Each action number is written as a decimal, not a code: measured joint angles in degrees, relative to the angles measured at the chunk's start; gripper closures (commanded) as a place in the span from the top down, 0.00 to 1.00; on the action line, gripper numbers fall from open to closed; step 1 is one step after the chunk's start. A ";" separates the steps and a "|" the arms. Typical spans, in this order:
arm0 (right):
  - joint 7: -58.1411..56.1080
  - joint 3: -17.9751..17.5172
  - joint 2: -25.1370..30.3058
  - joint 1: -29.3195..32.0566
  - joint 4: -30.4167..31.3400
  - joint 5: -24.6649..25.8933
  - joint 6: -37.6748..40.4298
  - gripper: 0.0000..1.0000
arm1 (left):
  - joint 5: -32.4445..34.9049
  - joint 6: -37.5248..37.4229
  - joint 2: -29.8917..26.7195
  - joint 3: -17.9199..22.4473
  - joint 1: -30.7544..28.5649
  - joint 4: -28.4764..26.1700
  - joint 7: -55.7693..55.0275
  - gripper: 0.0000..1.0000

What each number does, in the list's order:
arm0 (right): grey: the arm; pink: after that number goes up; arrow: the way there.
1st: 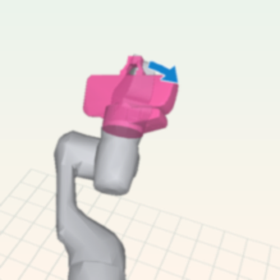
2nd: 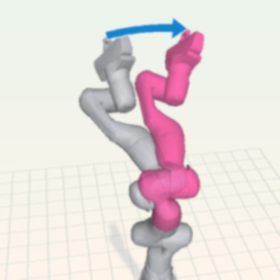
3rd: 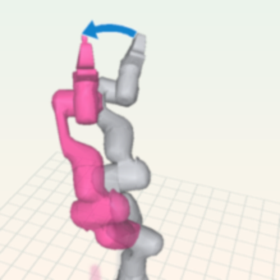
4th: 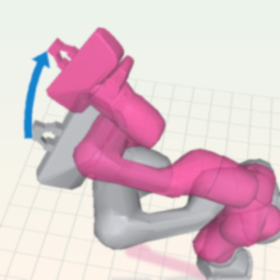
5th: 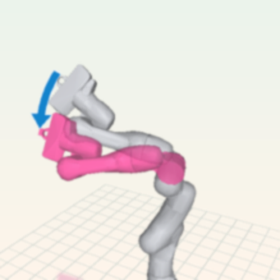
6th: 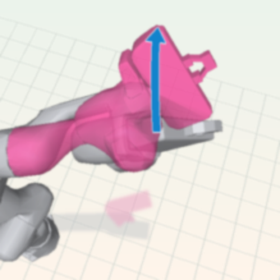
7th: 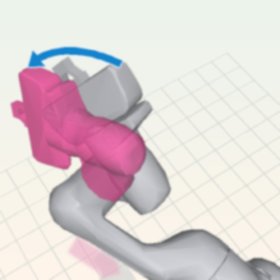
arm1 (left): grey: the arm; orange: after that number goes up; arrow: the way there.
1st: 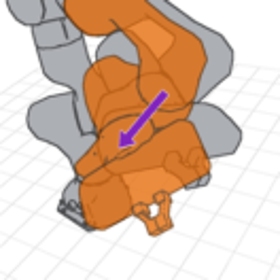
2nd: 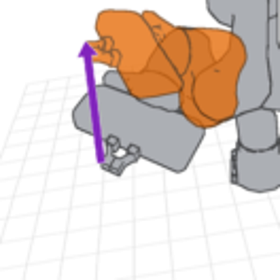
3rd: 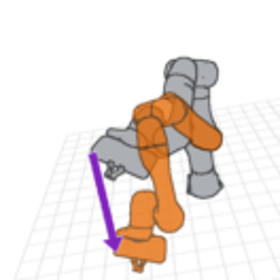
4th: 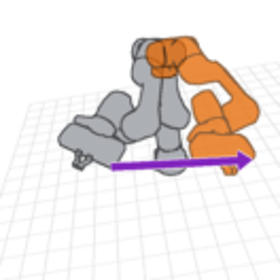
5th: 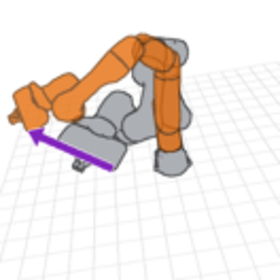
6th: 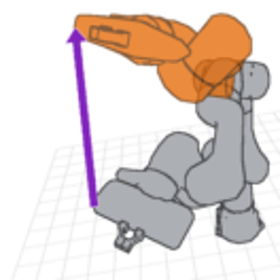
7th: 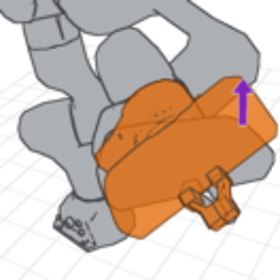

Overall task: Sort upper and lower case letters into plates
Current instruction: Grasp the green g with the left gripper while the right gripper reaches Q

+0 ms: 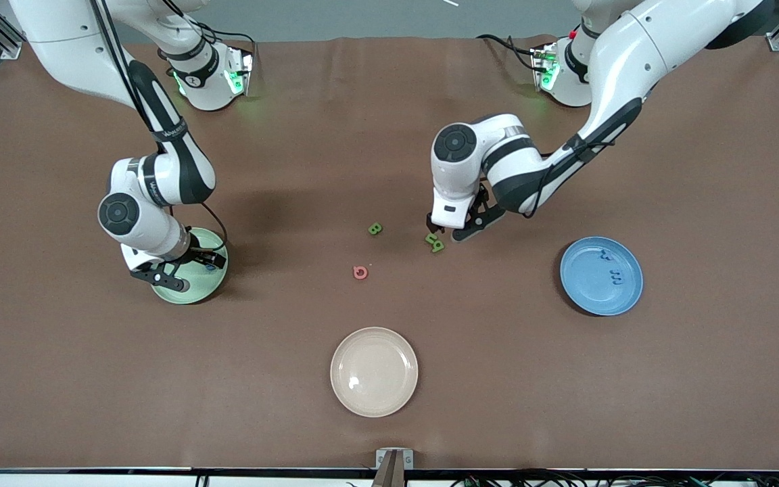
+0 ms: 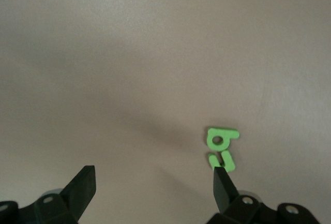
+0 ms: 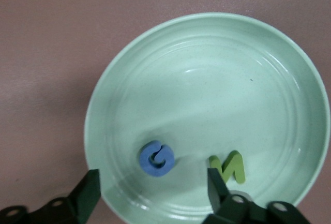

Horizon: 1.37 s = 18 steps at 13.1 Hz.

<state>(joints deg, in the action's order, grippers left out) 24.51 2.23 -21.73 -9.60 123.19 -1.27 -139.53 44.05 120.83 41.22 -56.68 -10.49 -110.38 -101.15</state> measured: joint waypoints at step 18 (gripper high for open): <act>50.21 -2.00 -18.09 -25.17 -25.13 -5.06 -0.33 1.00 | -0.29 9.26 6.37 9.88 10.45 6.15 -11.40 0.82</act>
<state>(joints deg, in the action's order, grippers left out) 74.72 0.23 -39.82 -34.77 98.06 -6.33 -139.86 43.76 130.09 47.59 -46.80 -0.04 -104.23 -112.56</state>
